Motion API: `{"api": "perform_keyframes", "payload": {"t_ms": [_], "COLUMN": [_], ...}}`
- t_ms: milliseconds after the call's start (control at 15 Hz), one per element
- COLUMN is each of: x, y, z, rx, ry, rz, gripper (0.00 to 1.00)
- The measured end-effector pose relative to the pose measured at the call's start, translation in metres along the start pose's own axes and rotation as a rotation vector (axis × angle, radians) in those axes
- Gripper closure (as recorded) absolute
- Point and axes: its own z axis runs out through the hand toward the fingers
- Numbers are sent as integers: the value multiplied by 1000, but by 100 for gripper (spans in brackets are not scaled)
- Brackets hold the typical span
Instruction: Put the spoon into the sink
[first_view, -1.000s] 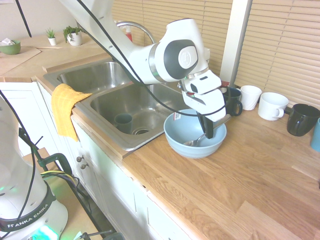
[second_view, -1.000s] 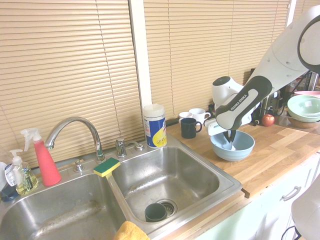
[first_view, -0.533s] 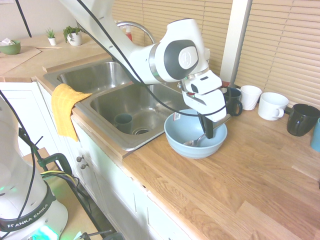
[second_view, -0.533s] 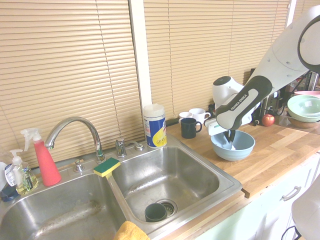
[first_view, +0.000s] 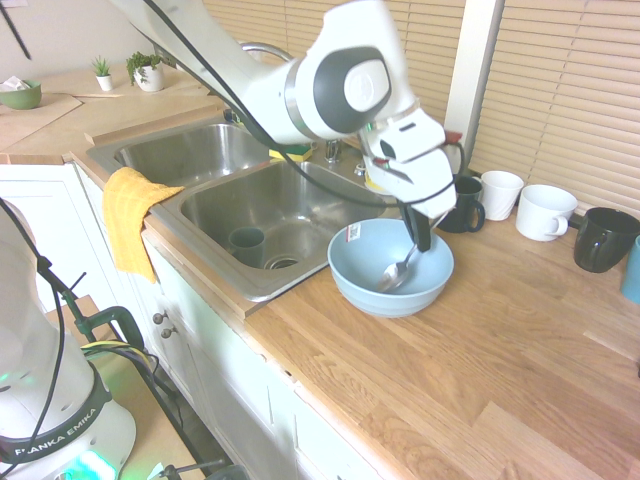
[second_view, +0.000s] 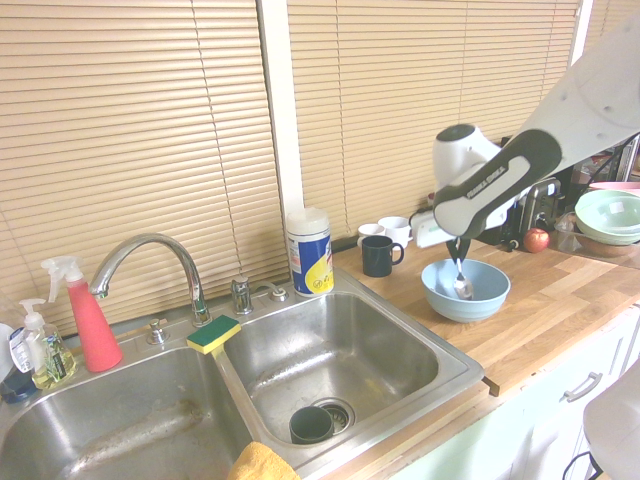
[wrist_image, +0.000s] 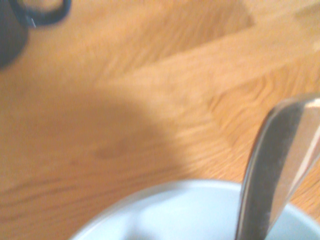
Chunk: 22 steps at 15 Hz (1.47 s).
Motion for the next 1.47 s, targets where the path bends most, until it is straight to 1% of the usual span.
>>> {"api": "perform_keyframes", "payload": {"t_ms": [200, 400, 533, 667, 800, 867, 1000, 1067, 1200, 1333, 1467], "x": [-3, -37, -74, -124, -193, -230, -290, -311, -334, -343, -358], "y": [-7, -37, -60, -80, -94, -99, -106, -109, -112, -114, -113], "z": [-41, -94, -134, -164, -176, -173, -148, -122, -51, 17, 65], "rx": [42, 65, 78, 78, 73, 65, 37, 12, -56, -117, -166], "ry": [19, 64, 111, 162, 213, 232, 265, 279, 293, 263, 205], "rz": [-12, -96, -156, -229, -314, -359, -440, -473, -511, -534, -556], "gripper": [100, 100, 100, 100, 100, 100, 100, 100, 100, 100, 100]}}
